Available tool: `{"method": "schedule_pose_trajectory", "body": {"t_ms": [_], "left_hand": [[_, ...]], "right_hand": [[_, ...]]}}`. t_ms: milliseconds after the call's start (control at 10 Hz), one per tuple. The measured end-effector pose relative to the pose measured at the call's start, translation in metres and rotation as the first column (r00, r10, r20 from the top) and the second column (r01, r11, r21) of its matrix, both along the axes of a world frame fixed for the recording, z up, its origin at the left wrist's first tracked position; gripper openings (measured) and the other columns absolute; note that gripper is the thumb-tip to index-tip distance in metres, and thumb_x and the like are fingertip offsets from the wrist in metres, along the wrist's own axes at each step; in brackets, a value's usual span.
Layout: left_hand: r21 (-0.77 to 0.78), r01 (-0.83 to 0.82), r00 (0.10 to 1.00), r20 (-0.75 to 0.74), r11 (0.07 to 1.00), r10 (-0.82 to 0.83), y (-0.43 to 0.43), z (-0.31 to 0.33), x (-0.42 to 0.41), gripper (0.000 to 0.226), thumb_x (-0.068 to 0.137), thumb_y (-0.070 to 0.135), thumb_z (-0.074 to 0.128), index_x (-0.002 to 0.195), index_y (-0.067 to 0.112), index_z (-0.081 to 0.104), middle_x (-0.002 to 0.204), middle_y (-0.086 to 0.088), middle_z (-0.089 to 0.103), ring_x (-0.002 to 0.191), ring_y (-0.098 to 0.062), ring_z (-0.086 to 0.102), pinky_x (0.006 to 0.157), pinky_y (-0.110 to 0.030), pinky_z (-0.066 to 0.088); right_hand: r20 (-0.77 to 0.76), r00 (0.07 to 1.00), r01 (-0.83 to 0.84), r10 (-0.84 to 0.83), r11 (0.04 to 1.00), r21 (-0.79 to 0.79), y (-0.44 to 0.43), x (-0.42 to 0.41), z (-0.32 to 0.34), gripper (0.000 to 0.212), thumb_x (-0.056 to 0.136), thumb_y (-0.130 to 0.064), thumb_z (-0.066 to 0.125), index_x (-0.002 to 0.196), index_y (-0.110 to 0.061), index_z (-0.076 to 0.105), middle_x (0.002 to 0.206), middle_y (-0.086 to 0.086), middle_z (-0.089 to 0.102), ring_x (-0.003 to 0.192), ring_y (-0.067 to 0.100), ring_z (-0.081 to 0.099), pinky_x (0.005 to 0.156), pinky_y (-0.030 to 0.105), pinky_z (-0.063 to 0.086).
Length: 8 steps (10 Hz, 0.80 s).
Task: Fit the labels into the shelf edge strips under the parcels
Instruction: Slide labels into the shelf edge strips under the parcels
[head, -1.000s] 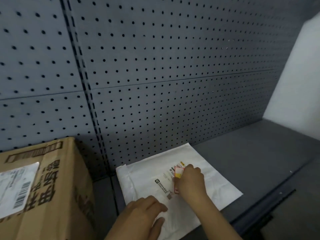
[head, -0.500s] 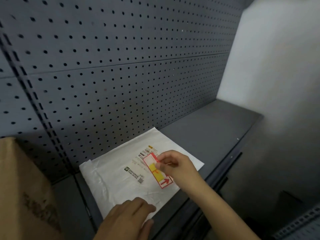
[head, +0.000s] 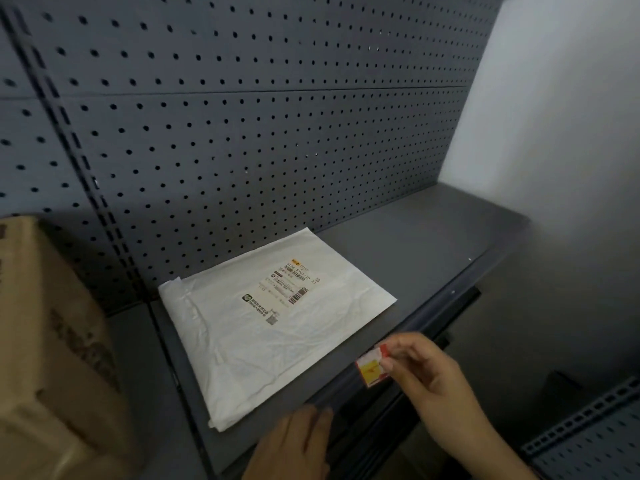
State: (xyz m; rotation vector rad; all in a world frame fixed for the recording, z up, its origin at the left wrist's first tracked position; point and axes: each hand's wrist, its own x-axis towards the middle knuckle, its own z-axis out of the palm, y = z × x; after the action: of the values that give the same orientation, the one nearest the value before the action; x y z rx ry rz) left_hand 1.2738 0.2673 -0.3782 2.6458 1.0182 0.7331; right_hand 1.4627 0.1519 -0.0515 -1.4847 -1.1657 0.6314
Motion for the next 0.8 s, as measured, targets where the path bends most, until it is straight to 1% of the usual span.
{"method": "schedule_pose_trajectory", "body": {"t_ms": [100, 200, 300, 400, 500, 600, 700, 800], "left_hand": [[0.283, 0.009, 1.0, 0.007, 0.959, -0.011, -0.066, 0.307, 0.006, 0.073, 0.033, 0.038, 0.063, 0.103, 0.021, 0.054, 0.093, 0.003, 0.055, 0.074, -0.014, 0.046, 0.05, -0.019, 0.051], [0.084, -0.042, 0.997, -0.066, 0.996, 0.048, -0.07, 0.259, 0.01, 0.067, 0.036, 0.037, 0.07, 0.101, 0.022, 0.06, 0.094, 0.002, 0.044, 0.076, -0.015, 0.04, 0.05, -0.024, 0.053], [0.133, -0.054, 0.995, -0.072, 0.99, 0.064, -0.077, 0.259, 0.012, 0.057, 0.033, 0.029, 0.086, 0.087, 0.016, 0.074, 0.094, 0.0, 0.048, 0.077, -0.018, 0.041, 0.048, -0.029, 0.053], [0.115, -0.069, 0.997, -0.024, 0.991, 0.072, -0.084, 0.257, 0.014, 0.07, 0.032, 0.021, 0.09, 0.098, 0.015, 0.068, 0.1, 0.001, 0.043, 0.082, -0.019, 0.043, 0.056, -0.032, 0.055], [0.146, -0.049, 0.999, 0.007, 0.988, 0.049, -0.087, 0.253, 0.01, 0.065, 0.049, 0.028, 0.076, 0.108, 0.023, 0.051, 0.106, 0.004, 0.044, 0.088, -0.018, 0.045, 0.064, -0.032, 0.056], [0.127, -0.06, 0.998, 0.042, 0.99, 0.055, -0.087, 0.259, 0.003, 0.05, 0.061, 0.034, 0.058, 0.11, 0.027, 0.048, 0.109, 0.008, 0.045, 0.092, -0.014, 0.047, 0.065, -0.029, 0.056], [0.087, -0.039, 0.999, 0.035, 0.995, 0.036, -0.088, 0.266, -0.002, 0.048, 0.063, 0.031, 0.06, 0.109, 0.028, 0.049, 0.11, 0.009, 0.046, 0.092, -0.01, 0.048, 0.066, -0.024, 0.054], [0.094, -0.027, 0.998, 0.052, 0.995, 0.022, -0.089, 0.267, -0.007, 0.038, 0.071, 0.034, 0.047, 0.108, 0.029, 0.049, 0.109, 0.01, 0.047, 0.093, -0.007, 0.049, 0.067, -0.021, 0.052]], "right_hand": [[0.035, 0.999, -0.036, 0.035, 0.999, 0.015, 0.003, 0.001, -0.006, 0.033, 0.086, 0.003, 0.06, 0.087, -0.03, 0.066, 0.09, -0.006, 0.071, 0.085, 0.01, 0.068, 0.077, 0.019, 0.052], [0.054, 0.993, -0.107, 0.104, 0.993, 0.044, 0.006, 0.0, -0.005, 0.028, 0.087, -0.003, 0.06, 0.089, -0.031, 0.065, 0.092, -0.015, 0.069, 0.089, 0.004, 0.065, 0.078, 0.014, 0.049], [0.231, 0.952, -0.217, 0.201, 0.975, 0.047, 0.014, -0.002, -0.009, 0.024, 0.089, -0.01, 0.06, 0.095, -0.033, 0.063, 0.096, -0.017, 0.067, 0.096, 0.002, 0.061, 0.081, 0.011, 0.047], [0.402, 0.873, -0.305, 0.277, 0.952, 0.006, 0.026, -0.003, -0.021, 0.021, 0.091, -0.012, 0.058, 0.104, -0.028, 0.064, 0.102, -0.014, 0.062, 0.102, 0.001, 0.056, 0.087, 0.014, 0.045], [0.564, 0.783, -0.329, 0.263, 0.944, 0.018, 0.029, -0.003, -0.034, 0.022, 0.092, -0.012, 0.055, 0.108, -0.026, 0.063, 0.105, -0.01, 0.062, 0.104, 0.001, 0.051, 0.092, 0.018, 0.042], [0.682, 0.691, -0.349, 0.239, 0.937, 0.026, 0.028, 0.002, -0.042, 0.026, 0.089, -0.008, 0.059, 0.109, -0.023, 0.065, 0.106, -0.008, 0.063, 0.105, 0.006, 0.05, 0.091, 0.023, 0.042], [0.719, 0.67, -0.313, 0.187, 0.949, 0.044, 0.026, 0.003, -0.043, 0.027, 0.087, -0.009, 0.063, 0.108, -0.025, 0.066, 0.11, -0.009, 0.059, 0.108, 0.008, 0.047, 0.092, 0.024, 0.042], [0.719, 0.673, -0.299, 0.174, 0.953, 0.049, 0.025, 0.001, -0.044, 0.028, 0.086, -0.009, 0.064, 0.108, -0.026, 0.066, 0.11, -0.009, 0.058, 0.109, 0.008, 0.047, 0.091, 0.027, 0.045]]}}
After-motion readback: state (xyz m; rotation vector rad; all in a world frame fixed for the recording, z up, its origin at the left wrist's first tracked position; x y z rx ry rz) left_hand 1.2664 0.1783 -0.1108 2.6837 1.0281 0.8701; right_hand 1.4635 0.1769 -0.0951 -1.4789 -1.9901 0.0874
